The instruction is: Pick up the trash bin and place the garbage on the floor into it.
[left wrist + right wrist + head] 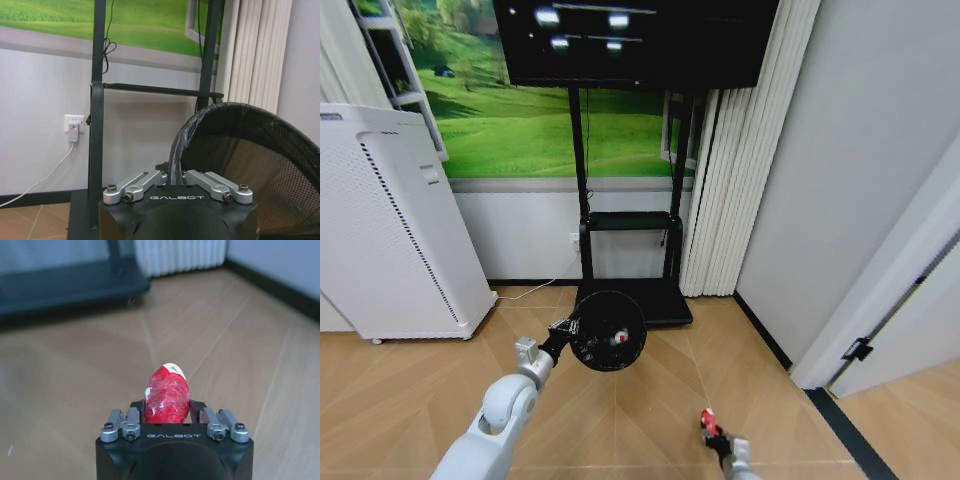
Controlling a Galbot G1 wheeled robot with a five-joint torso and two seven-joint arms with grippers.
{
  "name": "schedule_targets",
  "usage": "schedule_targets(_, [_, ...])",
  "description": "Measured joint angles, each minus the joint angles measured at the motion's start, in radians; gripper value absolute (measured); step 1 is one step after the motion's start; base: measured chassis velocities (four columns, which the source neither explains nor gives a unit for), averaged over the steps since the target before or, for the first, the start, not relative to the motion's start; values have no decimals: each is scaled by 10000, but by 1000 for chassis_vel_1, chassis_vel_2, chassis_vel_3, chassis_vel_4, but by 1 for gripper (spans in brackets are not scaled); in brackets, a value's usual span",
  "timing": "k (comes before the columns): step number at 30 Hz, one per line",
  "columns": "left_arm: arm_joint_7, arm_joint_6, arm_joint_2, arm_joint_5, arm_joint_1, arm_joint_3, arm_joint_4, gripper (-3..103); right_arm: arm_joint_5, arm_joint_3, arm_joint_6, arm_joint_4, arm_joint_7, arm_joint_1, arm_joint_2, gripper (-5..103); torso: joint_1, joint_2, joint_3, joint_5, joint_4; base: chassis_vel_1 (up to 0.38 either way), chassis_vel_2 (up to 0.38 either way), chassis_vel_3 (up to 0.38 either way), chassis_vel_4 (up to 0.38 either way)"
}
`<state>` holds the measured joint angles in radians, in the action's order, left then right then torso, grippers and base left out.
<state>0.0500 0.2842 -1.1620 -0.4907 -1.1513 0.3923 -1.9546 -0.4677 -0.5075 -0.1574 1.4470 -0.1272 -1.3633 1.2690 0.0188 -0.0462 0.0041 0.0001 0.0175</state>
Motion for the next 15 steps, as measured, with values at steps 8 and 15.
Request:
schedule_targets(8, [6,-25,-62,56,38,23,280,4,-493,-2449,163,2091,240,-450,-1024,47,0,-1,0,3,3,0,0,0,0])
schedule_targets(15, [294,-178,-565,130,348,-263,1655,4,-680,-2515,915,4105,937,-1075,-1371,47,0,-3,0,-2,5,0,0,0,0])
